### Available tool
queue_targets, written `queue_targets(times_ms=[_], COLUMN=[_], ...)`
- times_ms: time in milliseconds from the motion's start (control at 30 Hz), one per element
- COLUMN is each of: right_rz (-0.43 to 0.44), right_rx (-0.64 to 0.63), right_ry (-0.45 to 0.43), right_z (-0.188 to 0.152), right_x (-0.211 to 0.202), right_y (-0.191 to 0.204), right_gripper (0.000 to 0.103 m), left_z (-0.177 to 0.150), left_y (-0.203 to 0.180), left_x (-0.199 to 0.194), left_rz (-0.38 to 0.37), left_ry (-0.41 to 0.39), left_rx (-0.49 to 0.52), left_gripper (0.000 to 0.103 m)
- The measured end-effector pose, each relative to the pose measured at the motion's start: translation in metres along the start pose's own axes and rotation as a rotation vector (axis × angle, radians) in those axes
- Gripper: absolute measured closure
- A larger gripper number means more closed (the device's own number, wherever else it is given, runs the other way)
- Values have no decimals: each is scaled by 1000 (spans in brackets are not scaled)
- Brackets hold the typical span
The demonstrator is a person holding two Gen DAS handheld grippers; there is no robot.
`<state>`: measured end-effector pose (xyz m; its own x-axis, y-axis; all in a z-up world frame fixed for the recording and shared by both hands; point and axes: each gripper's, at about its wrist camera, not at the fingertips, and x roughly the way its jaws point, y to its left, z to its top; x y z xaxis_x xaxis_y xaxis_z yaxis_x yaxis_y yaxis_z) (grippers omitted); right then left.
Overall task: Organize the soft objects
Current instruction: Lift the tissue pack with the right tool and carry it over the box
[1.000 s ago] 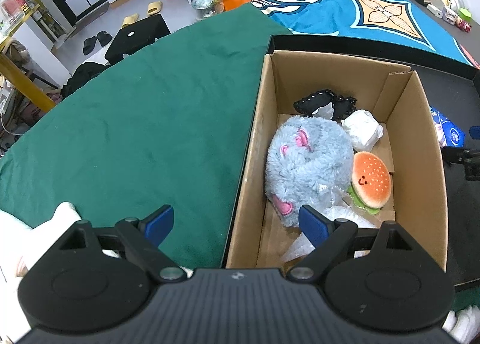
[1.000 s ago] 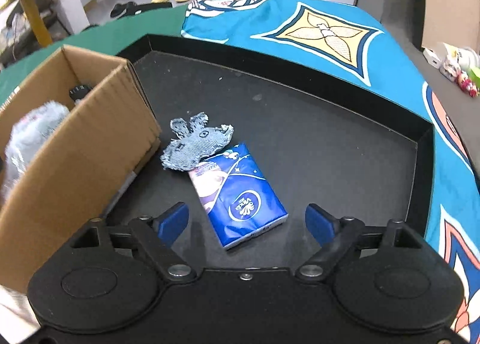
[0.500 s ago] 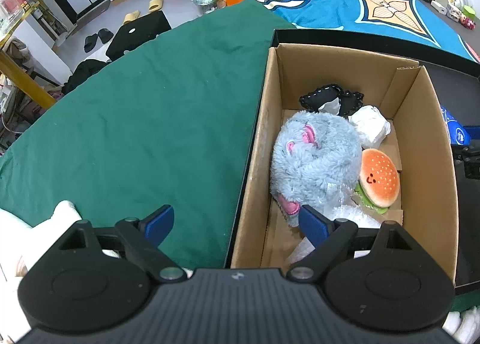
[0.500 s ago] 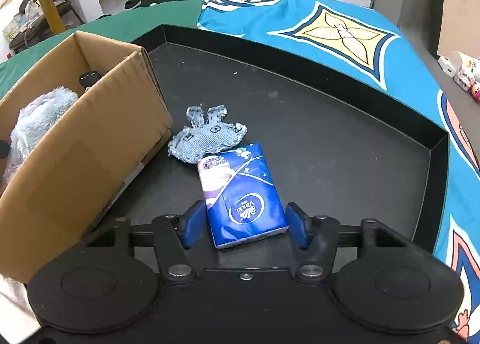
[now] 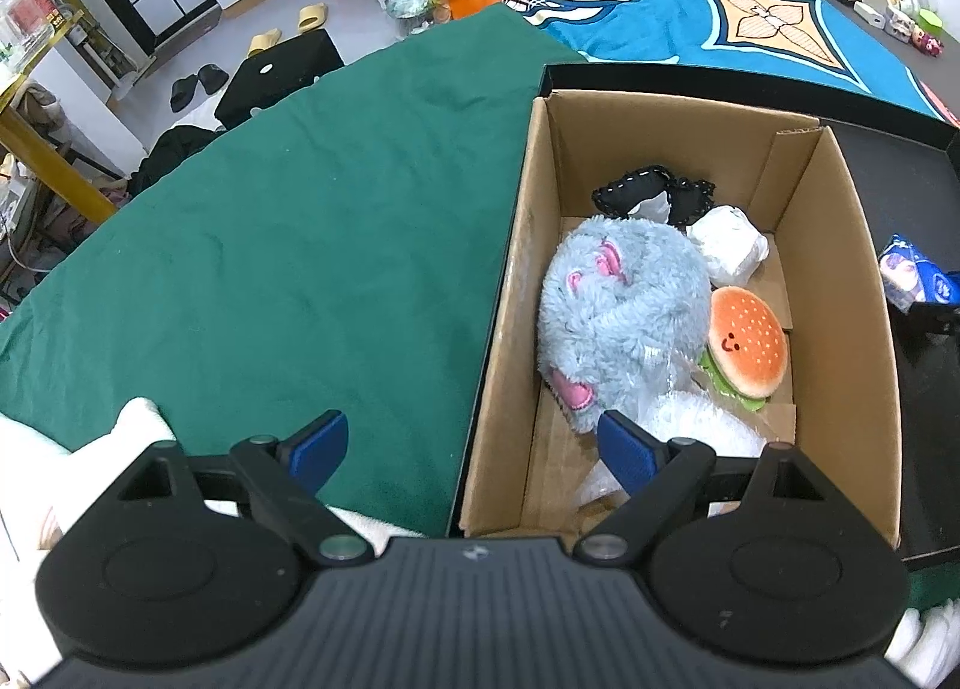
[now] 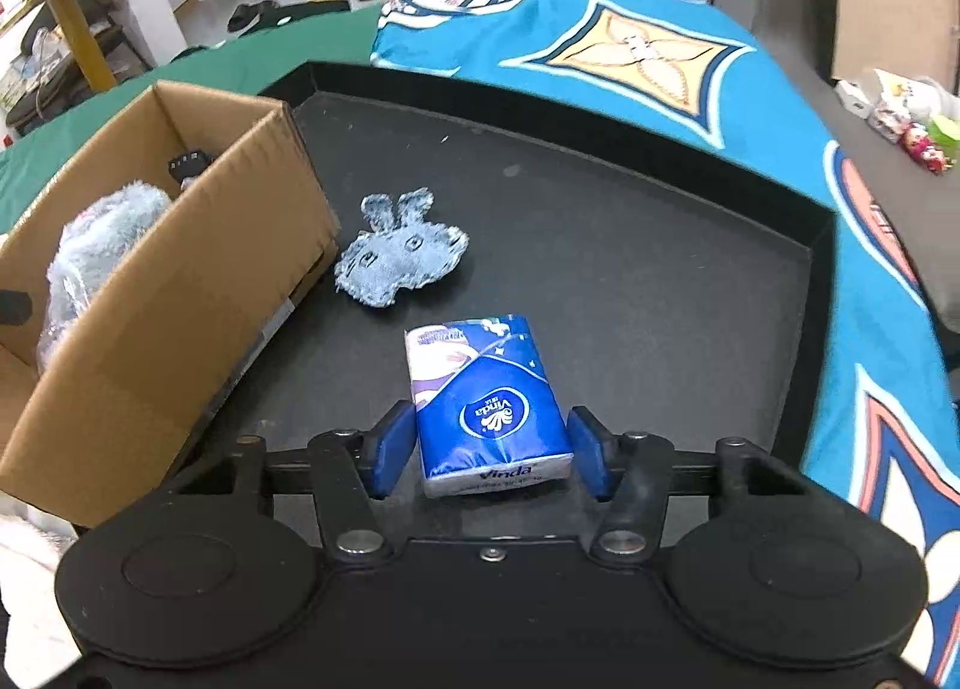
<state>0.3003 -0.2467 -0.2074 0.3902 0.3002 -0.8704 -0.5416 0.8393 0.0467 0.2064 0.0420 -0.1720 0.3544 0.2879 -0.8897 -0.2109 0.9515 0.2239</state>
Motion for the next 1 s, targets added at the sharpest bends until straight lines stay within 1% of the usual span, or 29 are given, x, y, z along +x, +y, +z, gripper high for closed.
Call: queue_targets(times_ms=[100,200,333,400,500,533,633,767,933,1000], right_rz=[-20,-41,-64,-76,-87,-89,-100,-115,-127,-128], right_rx=[3,-27,-41,-52,-76,-89,-123,-155,-194,-215], right_ry=[-14,-33,-66,-75,-85,-88,-101,-115,-126,-128], right_z=[1,6,14,16,20,23,30,39,49,52], right_x=[-11,-22,-39,-44,-55,-59,-69,-79,-86,-90], right_y=[1,7,15,20,29,32,43,56,76,86], right_gripper=[50,51,51,51,51,51,51,51,51,51], left_z=[-4,-6,-11,-12,-14,-13,-13,-15,-19,-20], left_y=[3,7,13,14,14,16,21,23,27,26], left_x=[-1,-3,-6,-7,-6,-6,-6,-5,-4,-3], left_rz=[-6,-16,-49,-53,-40,-45,-90,-108,-132,-132], left_ry=[-5,-14,-41,-56,-69,-72,-83,-103,-129,-133], left_rx=[-5,-11,-10,14,55,47,27,16,-15,-6], left_gripper=[14,14,14,14,14,14,14,15,18,28])
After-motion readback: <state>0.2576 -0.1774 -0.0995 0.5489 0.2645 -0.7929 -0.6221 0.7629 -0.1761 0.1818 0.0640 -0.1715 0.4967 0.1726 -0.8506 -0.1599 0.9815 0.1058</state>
